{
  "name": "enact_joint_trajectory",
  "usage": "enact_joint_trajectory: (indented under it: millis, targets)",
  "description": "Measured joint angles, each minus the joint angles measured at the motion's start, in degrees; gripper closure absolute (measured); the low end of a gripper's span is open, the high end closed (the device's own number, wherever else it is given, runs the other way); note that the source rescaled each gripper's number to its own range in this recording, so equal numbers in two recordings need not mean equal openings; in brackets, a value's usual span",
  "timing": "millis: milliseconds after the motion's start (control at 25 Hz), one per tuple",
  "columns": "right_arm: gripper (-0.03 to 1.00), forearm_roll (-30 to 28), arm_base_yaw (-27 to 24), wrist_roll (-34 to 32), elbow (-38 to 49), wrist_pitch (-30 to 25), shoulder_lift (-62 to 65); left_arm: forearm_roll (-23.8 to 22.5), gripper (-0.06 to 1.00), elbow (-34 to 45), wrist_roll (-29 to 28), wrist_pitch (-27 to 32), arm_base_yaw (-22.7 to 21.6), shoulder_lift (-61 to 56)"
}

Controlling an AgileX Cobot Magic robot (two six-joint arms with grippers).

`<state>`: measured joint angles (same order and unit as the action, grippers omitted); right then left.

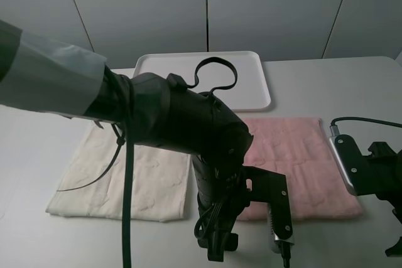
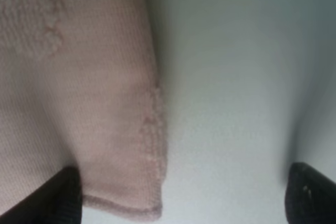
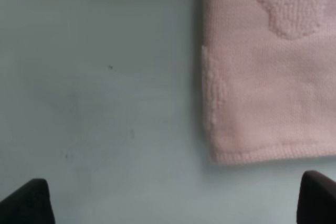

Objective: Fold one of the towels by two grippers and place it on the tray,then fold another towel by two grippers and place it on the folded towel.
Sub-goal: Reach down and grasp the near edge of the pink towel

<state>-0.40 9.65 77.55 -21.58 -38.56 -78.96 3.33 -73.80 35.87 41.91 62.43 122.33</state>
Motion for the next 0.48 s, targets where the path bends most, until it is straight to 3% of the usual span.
enact_joint_trajectory:
  millis: [480]
  targets:
    - [-0.03,1.39,0.00,1.45,0.00,4.53,-4.44,-0.78,-0.06,0.00,0.00,0.00,0.00,0.00]
